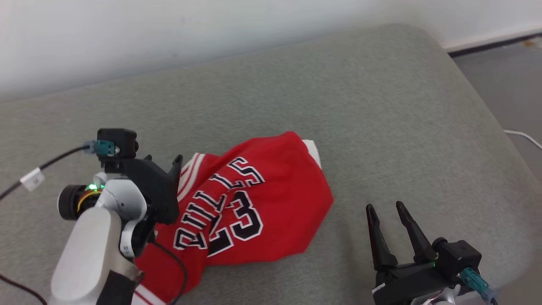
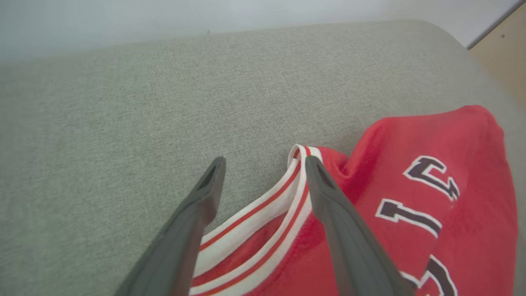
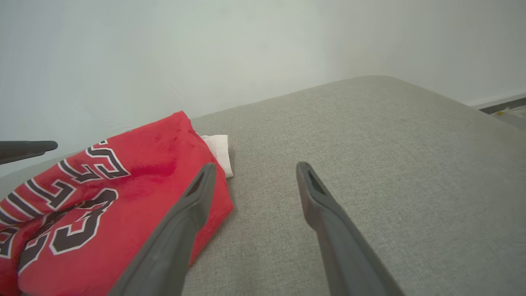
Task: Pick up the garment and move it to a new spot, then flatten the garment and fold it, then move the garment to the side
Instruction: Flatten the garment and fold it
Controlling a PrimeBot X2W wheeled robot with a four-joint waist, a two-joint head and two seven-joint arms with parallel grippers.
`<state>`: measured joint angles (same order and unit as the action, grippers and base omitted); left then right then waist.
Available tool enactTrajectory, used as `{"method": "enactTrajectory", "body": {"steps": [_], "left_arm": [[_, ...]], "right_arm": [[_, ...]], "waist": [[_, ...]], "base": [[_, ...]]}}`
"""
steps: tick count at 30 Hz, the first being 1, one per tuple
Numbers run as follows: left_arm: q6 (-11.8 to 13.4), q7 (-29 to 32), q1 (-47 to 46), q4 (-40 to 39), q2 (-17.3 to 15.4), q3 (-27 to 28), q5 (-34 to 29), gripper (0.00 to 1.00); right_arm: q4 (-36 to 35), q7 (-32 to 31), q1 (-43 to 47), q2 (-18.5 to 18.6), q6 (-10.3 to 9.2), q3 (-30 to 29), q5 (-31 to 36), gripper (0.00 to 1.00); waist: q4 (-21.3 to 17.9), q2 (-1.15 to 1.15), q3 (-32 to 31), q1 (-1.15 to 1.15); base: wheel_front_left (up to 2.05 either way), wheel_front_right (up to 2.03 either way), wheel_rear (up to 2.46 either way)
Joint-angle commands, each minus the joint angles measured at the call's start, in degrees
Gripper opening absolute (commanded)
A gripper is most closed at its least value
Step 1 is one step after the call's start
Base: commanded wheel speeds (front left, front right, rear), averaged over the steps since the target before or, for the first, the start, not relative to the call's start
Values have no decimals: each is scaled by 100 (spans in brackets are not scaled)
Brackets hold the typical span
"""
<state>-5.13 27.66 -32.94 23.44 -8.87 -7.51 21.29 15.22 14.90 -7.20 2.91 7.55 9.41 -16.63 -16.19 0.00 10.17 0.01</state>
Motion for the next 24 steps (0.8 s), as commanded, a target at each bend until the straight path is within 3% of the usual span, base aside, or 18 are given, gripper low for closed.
{"method": "enactTrajectory", "body": {"steps": [1,10,17,18,20,24], "left_arm": [[-33,105,-169,113,-49,-27,39,100],[1,640,-411,545,-306,-230,-56,100],[29,935,-397,742,-309,-415,-145,100],[13,959,-391,750,-292,-456,-141,80],[-24,910,-397,712,-236,-524,-105,0],[-85,496,-533,541,-192,-586,-102,0]], "right_arm": [[-12,29,-77,-4,-13,9,-44,100],[-98,34,-104,-5,-13,25,-158,100],[-150,35,-74,-4,-13,50,-192,100],[-157,35,-76,-4,-13,54,-199,100],[-166,36,-79,-4,-13,52,-197,100],[-177,35,-70,-4,-13,36,-179,100]], "waist": [[-453,0,337,-1],[-758,0,537,-1],[-800,0,577,-1],[-799,0,582,-1],[-788,0,587,-1],[-737,0,580,-1]], "base": [[0,0,0],[0,0,0],[0,0,0],[0,0,0],[0,0,0],[0,0,0]]}}
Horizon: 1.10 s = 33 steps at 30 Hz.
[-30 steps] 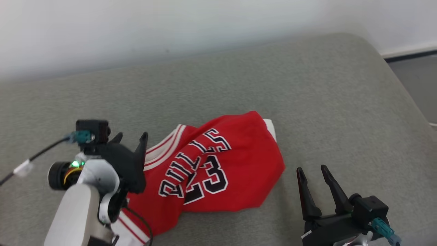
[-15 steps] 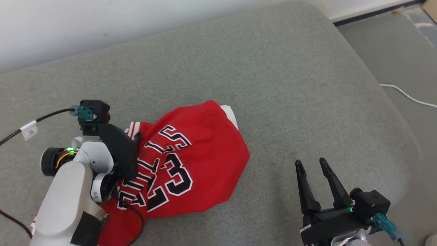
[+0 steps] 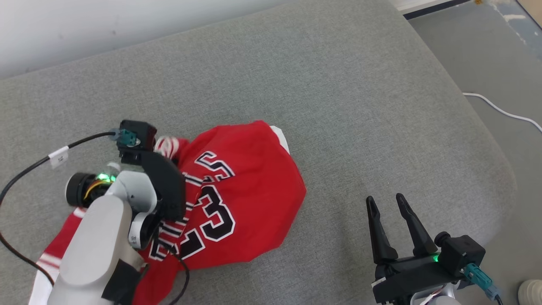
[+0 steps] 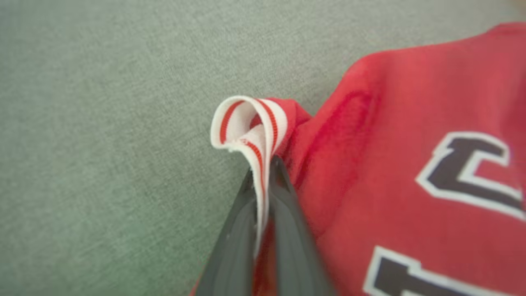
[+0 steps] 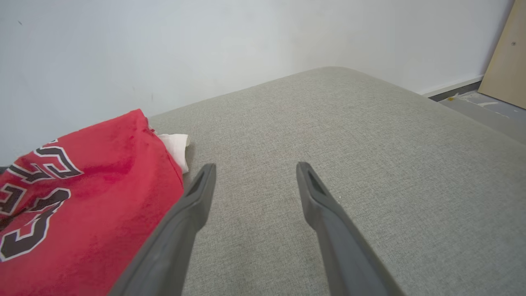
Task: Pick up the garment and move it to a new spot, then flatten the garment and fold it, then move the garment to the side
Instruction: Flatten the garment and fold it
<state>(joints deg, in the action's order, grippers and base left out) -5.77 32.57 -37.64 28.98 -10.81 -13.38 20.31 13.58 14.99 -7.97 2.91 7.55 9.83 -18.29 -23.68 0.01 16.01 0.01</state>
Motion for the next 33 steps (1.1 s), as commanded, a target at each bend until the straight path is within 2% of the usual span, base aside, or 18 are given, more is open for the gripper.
{"method": "enactTrajectory", "body": {"steps": [1,10,16,19,24,28,33], "left_arm": [[-15,-196,-124,-69,14,-10,-37,0],[-70,-2385,-853,-363,495,-160,-183,0],[-130,-3600,-1461,-563,766,-443,283,0],[-112,-3941,-1700,-758,800,-789,707,0],[259,-4337,-1794,-1015,784,-1359,1398,0],[451,-4391,-1335,-921,748,-1559,1443,0],[527,-4487,-450,-923,442,-1461,1588,0]], "right_arm": [[-11,27,3,-4,-13,-4,-11,100],[55,27,-42,-3,-13,38,31,100],[121,26,30,-3,-13,70,83,100],[141,26,49,-2,-13,98,68,100],[133,17,112,-4,-13,61,60,100],[100,16,158,-4,-13,-23,114,100],[97,16,163,-2,-13,-19,143,100]], "waist": [[27,-1,-9,-1],[178,-1,-119,-1],[237,-1,-299,-1],[255,-1,-400,-1],[424,-1,-469,-1],[749,-1,-441,-1],[1093,-1,-447,-1]], "base": [[0,0,0],[0,0,0],[0,0,0],[0,0,0],[0,0,0],[0,0,0],[0,0,0]]}}
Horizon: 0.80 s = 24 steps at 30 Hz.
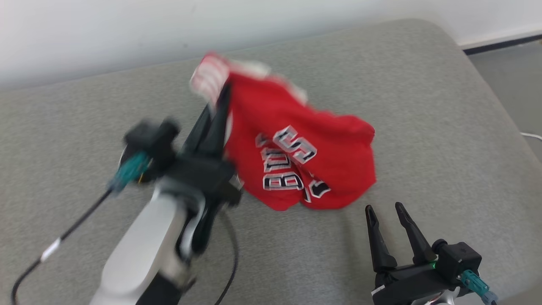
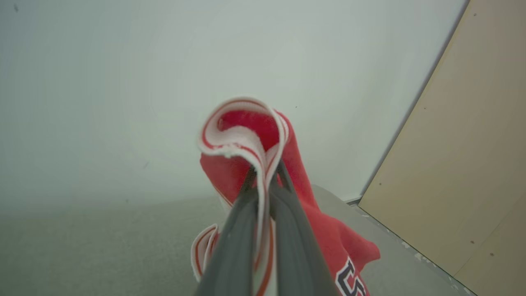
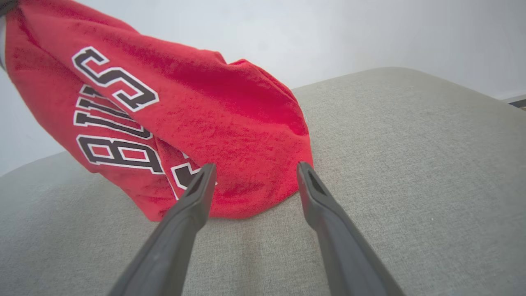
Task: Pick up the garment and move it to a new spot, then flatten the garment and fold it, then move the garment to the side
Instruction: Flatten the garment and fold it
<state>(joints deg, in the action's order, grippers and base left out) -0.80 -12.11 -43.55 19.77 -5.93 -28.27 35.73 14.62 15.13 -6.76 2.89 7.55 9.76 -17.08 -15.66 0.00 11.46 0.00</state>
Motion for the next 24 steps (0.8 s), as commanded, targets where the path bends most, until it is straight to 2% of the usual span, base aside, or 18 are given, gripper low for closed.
{"method": "enactTrajectory", "body": {"steps": [1,5,6,8,14,23,24], "left_arm": [[45,-46,427,-37,-131,85,134,0],[197,-119,1586,-285,-501,365,392,0],[290,-163,2140,-473,-660,496,496,0],[333,-194,2616,-646,-747,574,559,0],[484,-251,3453,-620,-741,697,719,0],[770,-304,3757,-82,-606,1042,575,0],[761,-311,3768,-67,-576,1089,560,39]], "right_arm": [[-12,1,38,-1,-13,-2,31,100],[-20,1,62,-2,-13,-61,102,100],[-27,2,48,-4,-13,-77,140,100],[-45,2,39,1,-13,-115,167,100],[-53,-33,-15,0,-13,-114,202,100],[-63,-74,53,0,-13,-126,210,100],[-65,-76,68,-1,-13,-122,204,100]], "waist": [[367,0,17,0],[693,0,25,0],[829,0,45,0],[961,0,53,0],[1214,0,1,0],[1308,0,-155,0],[1312,0,-169,0]], "base": [[0,0,0],[0,0,0],[0,0,0],[0,0,0],[0,0,0],[0,0,0],[0,0,0]]}}
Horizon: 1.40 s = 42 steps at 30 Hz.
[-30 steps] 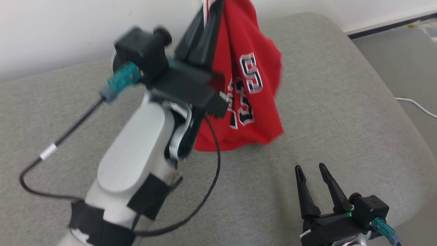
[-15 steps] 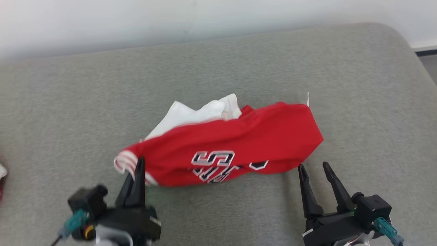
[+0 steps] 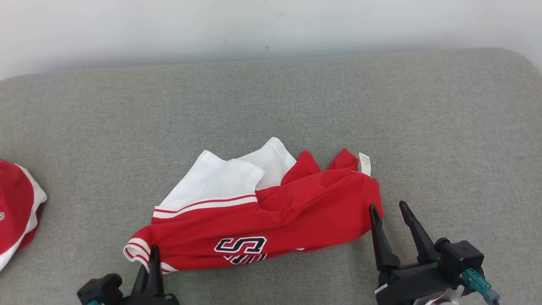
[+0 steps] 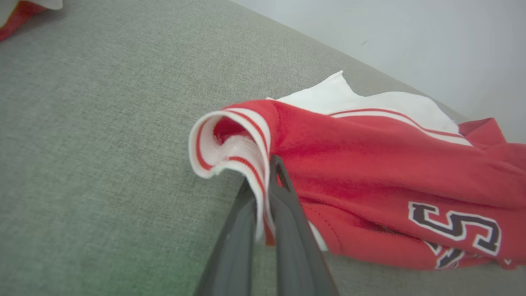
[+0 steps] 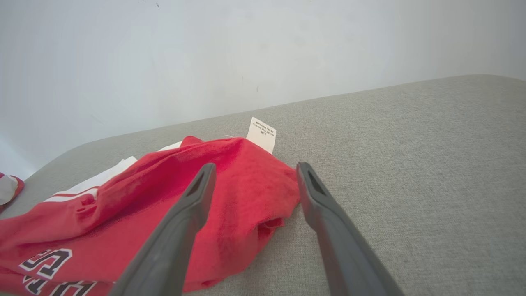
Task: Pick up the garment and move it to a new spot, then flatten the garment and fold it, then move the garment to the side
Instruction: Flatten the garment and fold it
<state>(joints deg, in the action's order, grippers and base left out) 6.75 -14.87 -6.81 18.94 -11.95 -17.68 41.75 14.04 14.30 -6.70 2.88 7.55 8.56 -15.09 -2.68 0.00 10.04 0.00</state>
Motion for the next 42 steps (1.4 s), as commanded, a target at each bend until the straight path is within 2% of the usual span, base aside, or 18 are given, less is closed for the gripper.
{"method": "enactTrajectory", "body": {"steps": [1,9,17,25,30,32,42], "left_arm": [[-7,-40,104,15,55,95,-78,100],[-288,-34,384,-715,326,988,-904,100],[-1077,-36,887,-1708,720,2113,-1952,100],[-1381,-35,1328,-1964,862,2290,-2554,100],[-1435,-36,1645,-1837,875,2067,-2779,100],[-1413,-36,1709,-1775,787,1905,-2818,100],[-1416,-36,1726,-1737,701,1715,-2658,100]], "right_arm": [[-9,6,75,0,-13,0,-5,100],[14,26,166,1,-13,-72,-57,100],[-26,-3,347,1,-13,-322,53,100],[-51,-94,543,0,-13,-450,126,100],[-48,-184,699,0,-13,-528,197,100],[-24,-248,750,0,-13,-584,242,100],[-54,-432,738,42,-13,-868,349,100]], "waist": [[17,0,-40,0],[43,0,-211,0],[136,0,-460,0],[194,0,-724,0],[214,0,-891,0],[219,0,-935,0],[278,0,-1005,0]], "base": [[0,0,0],[0,0,0],[0,0,0],[0,0,0],[0,0,0],[0,0,0],[0,0,0]]}}
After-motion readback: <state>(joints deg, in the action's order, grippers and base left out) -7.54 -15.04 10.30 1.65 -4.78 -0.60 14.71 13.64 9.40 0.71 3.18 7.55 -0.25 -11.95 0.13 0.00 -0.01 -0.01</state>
